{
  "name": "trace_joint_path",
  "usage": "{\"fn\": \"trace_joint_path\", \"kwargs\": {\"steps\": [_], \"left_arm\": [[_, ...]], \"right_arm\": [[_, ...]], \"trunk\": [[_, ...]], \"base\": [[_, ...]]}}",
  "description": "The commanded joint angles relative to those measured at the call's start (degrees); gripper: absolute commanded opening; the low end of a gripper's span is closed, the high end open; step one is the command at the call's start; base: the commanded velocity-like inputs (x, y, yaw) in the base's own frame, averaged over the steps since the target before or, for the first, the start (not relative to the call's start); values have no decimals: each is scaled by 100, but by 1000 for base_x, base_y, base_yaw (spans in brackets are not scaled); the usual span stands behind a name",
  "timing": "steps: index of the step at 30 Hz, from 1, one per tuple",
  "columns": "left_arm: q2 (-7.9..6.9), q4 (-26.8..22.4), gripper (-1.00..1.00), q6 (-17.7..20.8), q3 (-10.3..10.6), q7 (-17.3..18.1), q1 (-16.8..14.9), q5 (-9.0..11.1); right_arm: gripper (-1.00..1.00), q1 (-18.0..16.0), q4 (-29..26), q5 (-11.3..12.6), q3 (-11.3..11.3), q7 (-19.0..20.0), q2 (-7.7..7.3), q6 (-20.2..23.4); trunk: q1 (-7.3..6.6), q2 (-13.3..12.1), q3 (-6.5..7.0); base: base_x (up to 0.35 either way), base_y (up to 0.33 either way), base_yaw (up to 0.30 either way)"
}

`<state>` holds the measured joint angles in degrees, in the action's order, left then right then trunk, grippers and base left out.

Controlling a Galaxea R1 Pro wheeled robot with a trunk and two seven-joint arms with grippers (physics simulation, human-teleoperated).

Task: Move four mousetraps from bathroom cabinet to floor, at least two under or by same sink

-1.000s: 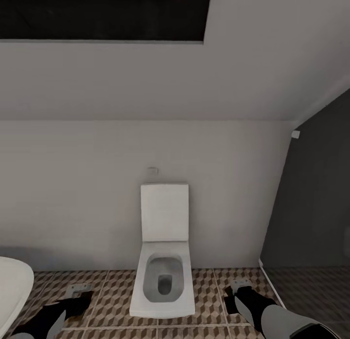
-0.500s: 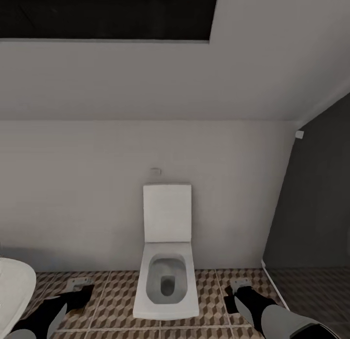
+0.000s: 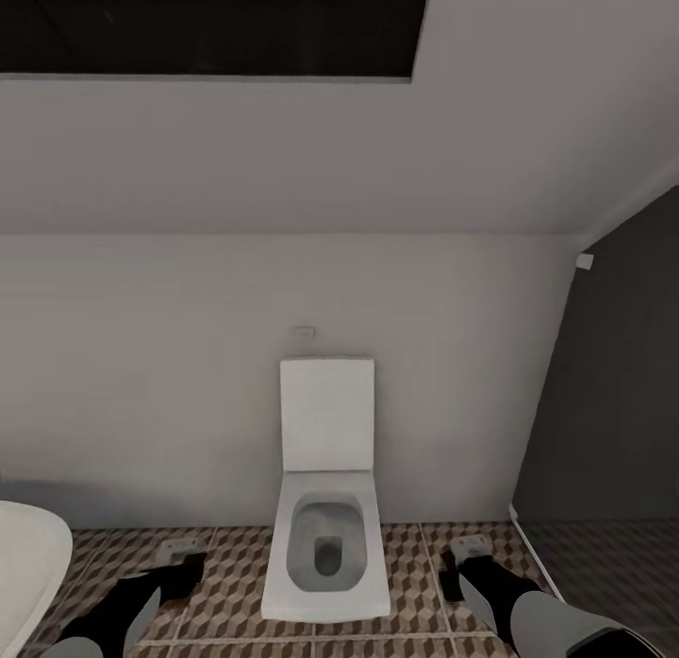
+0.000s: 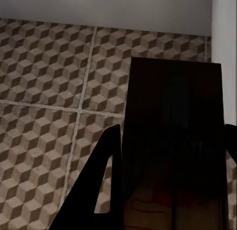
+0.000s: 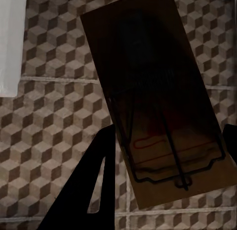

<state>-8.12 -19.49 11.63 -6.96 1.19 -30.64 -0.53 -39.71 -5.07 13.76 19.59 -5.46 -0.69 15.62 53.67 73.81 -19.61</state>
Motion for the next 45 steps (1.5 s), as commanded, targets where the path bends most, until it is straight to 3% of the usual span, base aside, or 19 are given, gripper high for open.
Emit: {"fn": "trace_joint_path", "kwargs": {"steps": [1, 11, 26, 45], "left_arm": [[28, -15, -100, 37, -29, -45, -4, -16], [154, -581, -100, 34, -52, -211, -9, 5], [207, -678, -100, 37, -86, -218, -8, 8], [198, -686, -100, 59, -57, -232, -9, 1]], "right_arm": [[-100, -1, -17, 64, 47, -16, -2, 9], [-100, -2, -53, 59, 45, -13, -10, -78], [-100, -2, -56, 57, 47, 37, -10, -87], [-100, -2, -59, 56, 51, 20, -10, -84]], "trunk": [[0, 4, -7], [0, 4, -7], [0, 4, -7], [417, 766, -348]], "base": [[0, 0, 0], [0, 0, 0], [0, 0, 0], [0, 0, 0]]}}
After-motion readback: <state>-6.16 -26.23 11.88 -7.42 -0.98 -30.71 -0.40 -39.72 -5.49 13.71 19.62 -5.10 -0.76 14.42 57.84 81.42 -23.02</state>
